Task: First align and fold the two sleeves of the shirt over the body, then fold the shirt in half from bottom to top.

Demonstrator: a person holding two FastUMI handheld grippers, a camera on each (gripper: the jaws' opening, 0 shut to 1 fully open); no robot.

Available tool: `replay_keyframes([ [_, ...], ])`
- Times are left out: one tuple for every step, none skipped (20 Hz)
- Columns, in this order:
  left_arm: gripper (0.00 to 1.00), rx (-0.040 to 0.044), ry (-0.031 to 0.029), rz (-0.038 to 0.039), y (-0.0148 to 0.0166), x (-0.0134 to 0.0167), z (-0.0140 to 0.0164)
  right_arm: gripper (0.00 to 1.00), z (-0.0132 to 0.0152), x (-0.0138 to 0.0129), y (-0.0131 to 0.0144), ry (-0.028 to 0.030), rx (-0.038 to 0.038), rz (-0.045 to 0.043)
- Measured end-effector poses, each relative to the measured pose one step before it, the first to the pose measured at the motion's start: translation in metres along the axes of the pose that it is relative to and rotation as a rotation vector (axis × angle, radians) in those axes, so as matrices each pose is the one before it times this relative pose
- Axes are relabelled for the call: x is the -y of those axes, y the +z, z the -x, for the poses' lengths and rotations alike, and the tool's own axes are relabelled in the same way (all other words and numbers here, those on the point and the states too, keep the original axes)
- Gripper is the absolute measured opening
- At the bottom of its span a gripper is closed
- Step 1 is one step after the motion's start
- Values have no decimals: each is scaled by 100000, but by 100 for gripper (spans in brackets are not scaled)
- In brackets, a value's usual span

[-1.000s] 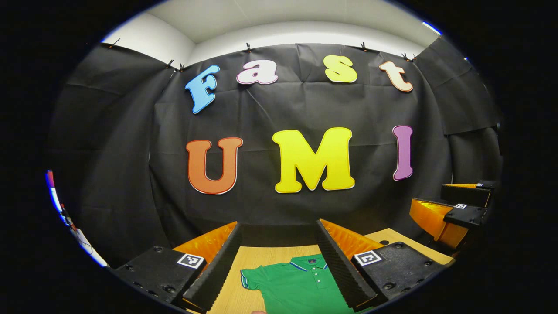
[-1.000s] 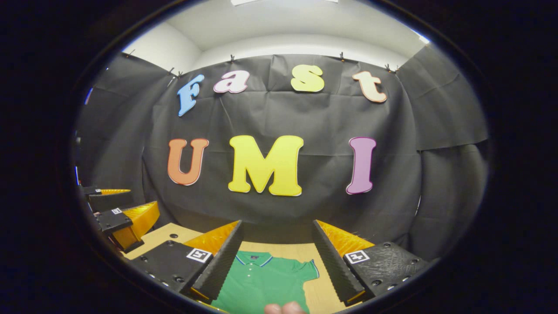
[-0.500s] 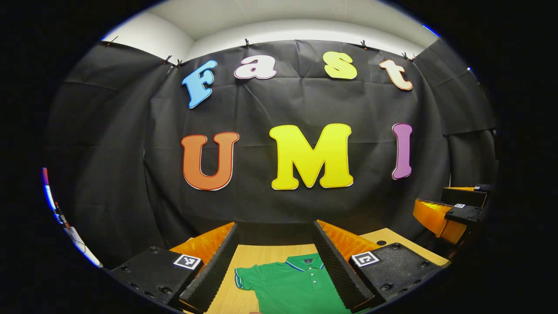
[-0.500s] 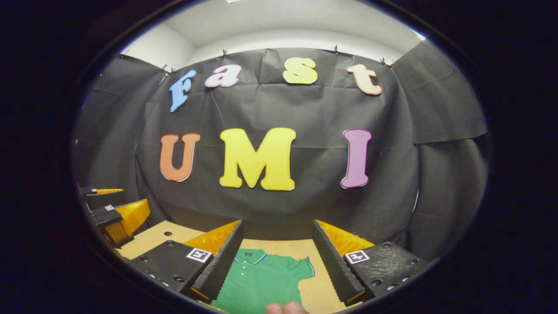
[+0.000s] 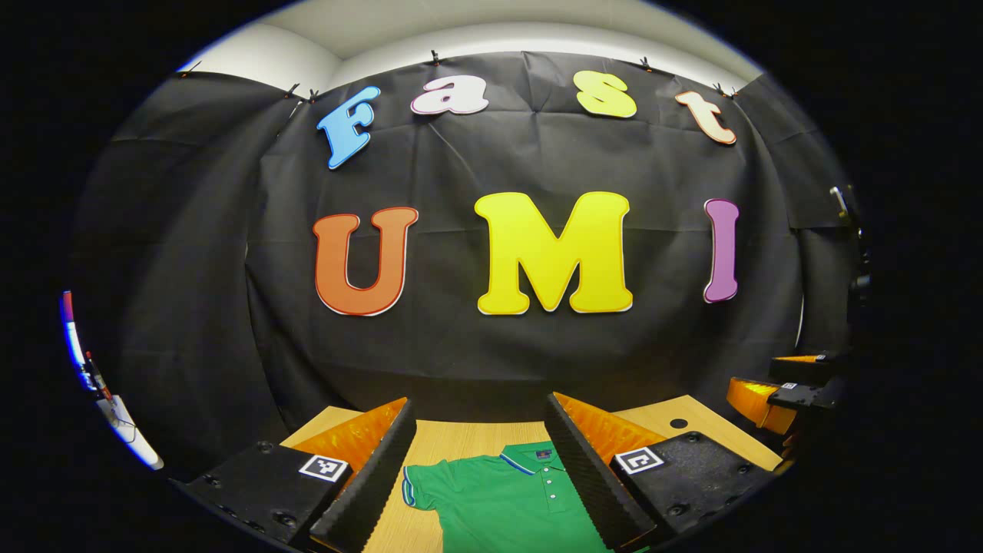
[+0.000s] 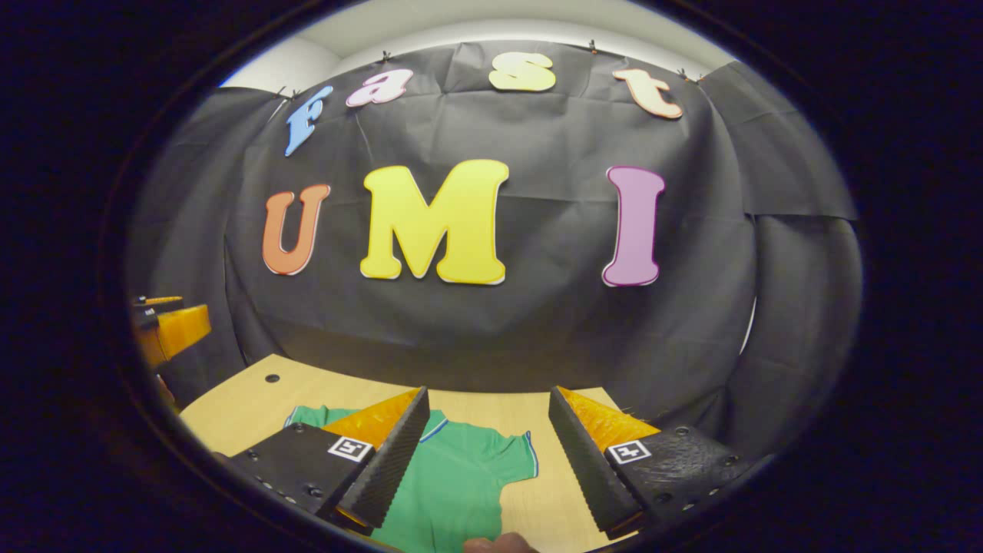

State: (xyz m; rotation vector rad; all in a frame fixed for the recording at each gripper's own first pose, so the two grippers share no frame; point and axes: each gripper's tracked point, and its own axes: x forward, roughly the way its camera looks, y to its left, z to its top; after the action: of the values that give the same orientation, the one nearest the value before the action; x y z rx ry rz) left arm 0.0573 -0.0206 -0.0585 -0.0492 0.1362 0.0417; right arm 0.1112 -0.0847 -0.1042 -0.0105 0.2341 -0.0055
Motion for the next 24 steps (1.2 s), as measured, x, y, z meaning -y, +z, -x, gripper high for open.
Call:
replay_keyframes([
  [100, -238, 725, -624, -218, 29, -553, 95, -1429, 695, -791, 145, -1639, 121],
  [100, -371, 1305, -664, -200, -107, -428, 95, -1597, 647, -908, -101, -1757, -366],
  [100, -129, 970, -356, -85, -161, -507, 95, -1692, 622, -1012, 91, -2313, -99],
  [100, -49, 735, -390, 25, -23, -498, 95, -1778, 568, -1140, 70, -2577, -294],
  [100, -8, 650, -463, -86, 103, -528, 95, -1674, 481, -994, 419, -2719, -540],
  [100, -69, 698, -444, -81, -61, -313, 95, -1754, 471, -1152, 438, -2779, 456],
  [100, 301, 424, -131, -127, 22, -214, 97, -1743, 428, -1235, 433, -2967, 1322],
  [100, 223, 1490, -206, -21, -174, -301, 95, -1591, 339, -1301, 718, -3065, 2630],
  [100, 87, 1406, 11, -59, -238, -339, 97, -1443, 403, -1194, 449, -2560, 2271],
  [100, -734, 799, -70, -286, 37, -284, 98, -1440, 281, -1166, 488, -2782, 670],
  [100, -921, 696, -16, -171, -3, -266, 96, -1389, 223, -796, 683, -2367, -1281],
  [100, -941, 785, 205, -289, -76, -111, 95, -1327, 354, -779, 205, -2431, -1706],
  [100, -933, 855, 489, -449, -207, -152, 95, -1191, 522, -861, -480, -2610, -832],
  [100, -1011, 858, 465, -455, -1, 28, 98, -1431, 524, -1011, -765, -2282, -104],
  [100, -1043, 942, 496, -194, -158, 22, 98, -1173, 740, -783, -1646, -2417, 431],
  [100, -931, 729, 219, -373, -75, -53, 96, -859, 420, -706, -1008, -1844, -786],
  [100, -1132, 543, -490, -400, -77, -94, 96, -773, 165, -365, -133, -1368, -1131],
  [100, -930, 705, -933, -292, -6, -67, 96, -822, 154, -683, -97, -1368, -639],
  [100, -890, 498, -797, -356, 47, -114, 96, -648, 115, -378, 202, -1201, -670],
  [100, -422, 121, -381, -195, 155, -75, 98, -709, 78, -566, 266, -1524, -235],
  [99, -123, 233, -314, 7, 138, -37, 98, -631, 90, -383, 337, -1370, -362],
  [100, 70, 53, -326, 118, 158, -51, 98, -551, -117, -436, 599, -1631, -218],
  [100, -78, 189, -429, -64, 136, 15, 96, -481, -179, -634, 899, -2489, -76],
  [100, -189, 47, -126, -79, 162, -66, 94, -379, 56, -493, 622, -1765, -800],
])
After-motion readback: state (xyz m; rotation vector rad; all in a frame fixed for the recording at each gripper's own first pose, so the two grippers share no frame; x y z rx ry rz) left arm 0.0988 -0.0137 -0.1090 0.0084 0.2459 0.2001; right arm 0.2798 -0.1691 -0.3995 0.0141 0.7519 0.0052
